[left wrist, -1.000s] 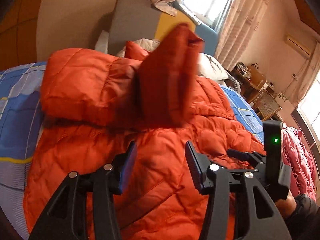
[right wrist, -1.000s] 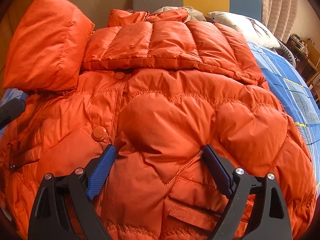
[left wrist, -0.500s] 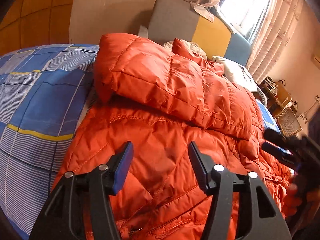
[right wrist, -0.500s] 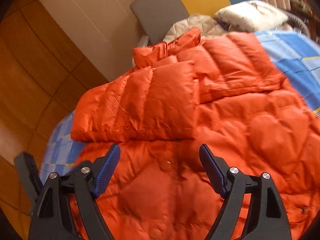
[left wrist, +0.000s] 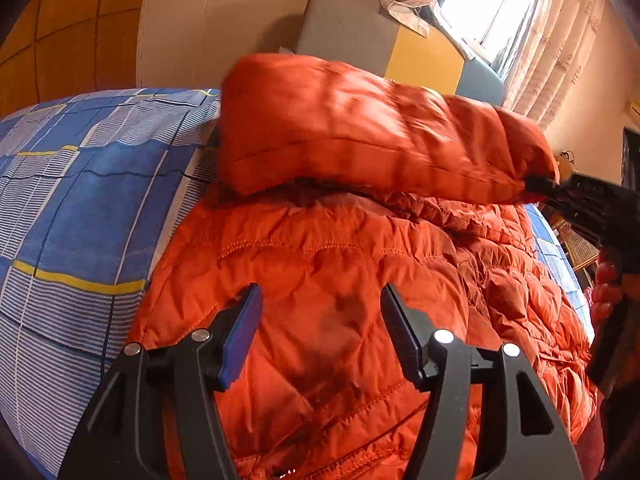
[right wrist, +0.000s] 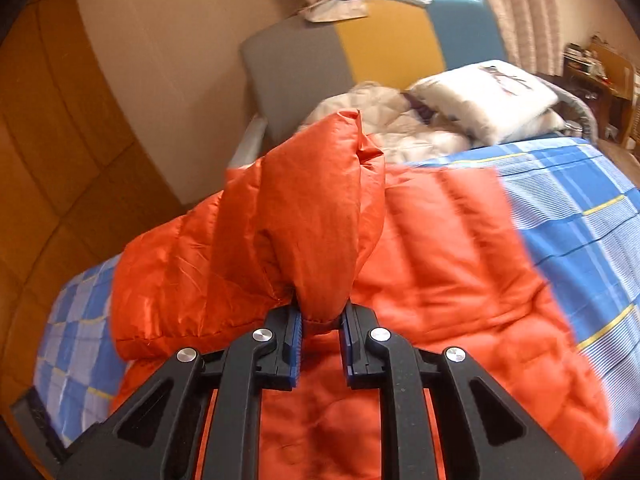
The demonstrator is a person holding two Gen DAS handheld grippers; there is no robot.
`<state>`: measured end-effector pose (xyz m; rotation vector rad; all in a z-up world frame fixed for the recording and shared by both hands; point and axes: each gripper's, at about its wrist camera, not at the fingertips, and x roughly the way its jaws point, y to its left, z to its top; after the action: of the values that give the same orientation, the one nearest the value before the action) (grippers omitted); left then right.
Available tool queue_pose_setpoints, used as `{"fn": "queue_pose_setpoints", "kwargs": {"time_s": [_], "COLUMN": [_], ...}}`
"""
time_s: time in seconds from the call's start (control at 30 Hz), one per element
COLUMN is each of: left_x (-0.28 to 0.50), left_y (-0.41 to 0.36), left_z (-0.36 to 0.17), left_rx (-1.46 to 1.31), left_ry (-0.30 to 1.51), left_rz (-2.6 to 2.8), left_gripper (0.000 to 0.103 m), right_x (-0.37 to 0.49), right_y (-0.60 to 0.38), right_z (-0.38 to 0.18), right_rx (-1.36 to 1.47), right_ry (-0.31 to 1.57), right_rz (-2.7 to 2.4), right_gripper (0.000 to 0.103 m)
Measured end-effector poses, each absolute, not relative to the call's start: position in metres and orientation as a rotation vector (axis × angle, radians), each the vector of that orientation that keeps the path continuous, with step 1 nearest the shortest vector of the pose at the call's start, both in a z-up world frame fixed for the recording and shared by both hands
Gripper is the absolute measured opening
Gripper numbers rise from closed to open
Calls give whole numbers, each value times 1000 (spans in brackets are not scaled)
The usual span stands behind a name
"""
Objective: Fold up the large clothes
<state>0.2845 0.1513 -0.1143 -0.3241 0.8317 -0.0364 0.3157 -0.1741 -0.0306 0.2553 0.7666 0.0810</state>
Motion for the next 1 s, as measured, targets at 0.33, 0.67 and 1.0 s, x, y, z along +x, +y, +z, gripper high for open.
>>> {"fn": "queue_pose_setpoints", "kwargs": {"time_s": [0.33,0.67,1.0], "left_x": [304,358,410], "left_y": [146,142,133], "left_z": [-99,-65,-77], "left_rx": [-292,-238,-201], "left_ry": [813,734,765], "left_rz": [-18,9,26], "left_gripper": [61,70,70], "right_x": [331,320,371], "right_y": [-227,-192,-184], "right_z": [-72,-41,-62], "right_rx": [241,86,27], "right_ry": [882,719,776], "right_rz": [-115,-91,-108], "right_gripper": [17,65,65]}}
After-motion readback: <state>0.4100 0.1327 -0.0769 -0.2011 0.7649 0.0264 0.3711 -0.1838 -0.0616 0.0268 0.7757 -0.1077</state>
